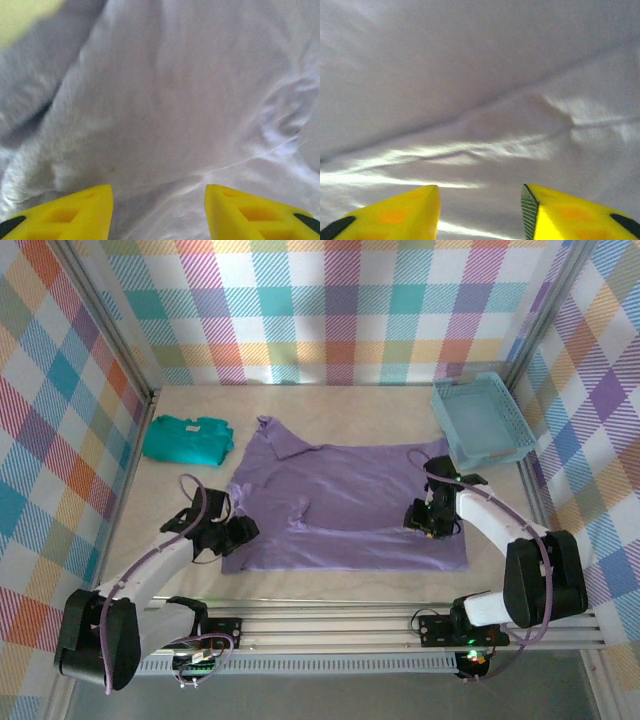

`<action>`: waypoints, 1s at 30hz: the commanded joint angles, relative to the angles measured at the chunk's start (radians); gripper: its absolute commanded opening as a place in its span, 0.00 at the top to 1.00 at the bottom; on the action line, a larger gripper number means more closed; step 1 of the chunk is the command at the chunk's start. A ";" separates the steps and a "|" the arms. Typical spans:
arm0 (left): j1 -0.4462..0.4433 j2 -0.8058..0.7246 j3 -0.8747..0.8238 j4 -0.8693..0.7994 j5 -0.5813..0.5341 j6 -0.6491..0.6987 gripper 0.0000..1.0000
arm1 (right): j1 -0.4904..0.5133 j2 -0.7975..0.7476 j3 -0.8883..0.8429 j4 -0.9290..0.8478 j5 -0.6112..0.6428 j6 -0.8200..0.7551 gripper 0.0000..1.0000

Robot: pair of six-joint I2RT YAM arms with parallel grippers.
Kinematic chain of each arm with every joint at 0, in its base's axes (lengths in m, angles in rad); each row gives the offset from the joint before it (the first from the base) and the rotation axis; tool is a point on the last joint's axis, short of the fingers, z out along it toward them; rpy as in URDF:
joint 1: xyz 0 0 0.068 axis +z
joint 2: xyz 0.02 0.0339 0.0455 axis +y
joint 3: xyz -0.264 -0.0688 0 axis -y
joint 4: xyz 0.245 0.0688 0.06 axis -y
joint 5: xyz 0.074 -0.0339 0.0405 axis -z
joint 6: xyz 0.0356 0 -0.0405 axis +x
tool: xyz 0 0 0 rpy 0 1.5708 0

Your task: Fold the inside-out t-shirt

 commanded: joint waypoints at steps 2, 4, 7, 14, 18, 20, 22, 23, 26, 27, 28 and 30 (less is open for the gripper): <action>-0.003 0.047 0.177 0.025 -0.085 0.011 0.48 | -0.031 0.081 0.168 0.144 0.142 -0.113 0.43; -0.003 0.083 0.224 0.047 -0.090 0.013 0.47 | -0.057 0.177 0.249 0.164 0.192 -0.163 0.42; -0.003 0.126 0.274 0.070 -0.088 0.028 0.46 | -0.077 0.324 0.363 0.202 0.229 -0.253 0.40; -0.003 0.227 0.331 0.114 -0.077 0.057 0.46 | -0.129 0.594 0.599 0.226 0.256 -0.397 0.38; -0.003 0.291 0.371 0.131 -0.081 0.076 0.45 | -0.158 0.688 0.715 0.186 0.287 -0.424 0.37; -0.003 0.318 0.392 0.129 -0.085 0.087 0.45 | -0.176 0.715 0.753 0.171 0.300 -0.425 0.36; -0.003 0.337 0.407 0.129 -0.086 0.095 0.45 | -0.194 0.732 0.779 0.169 0.293 -0.425 0.34; -0.003 0.345 0.411 0.130 -0.085 0.099 0.45 | -0.200 0.738 0.788 0.170 0.287 -0.425 0.34; -0.003 0.362 0.419 0.128 -0.086 0.106 0.45 | -0.207 0.769 0.826 0.169 0.281 -0.424 0.33; -0.002 0.368 0.422 0.127 -0.086 0.108 0.45 | -0.206 0.781 0.842 0.165 0.274 -0.424 0.33; -0.003 0.371 0.424 0.126 -0.086 0.109 0.45 | -0.205 0.799 0.862 0.156 0.270 -0.421 0.33; -0.003 0.381 0.430 0.122 -0.083 0.112 0.45 | -0.206 0.828 0.897 0.144 0.272 -0.412 0.33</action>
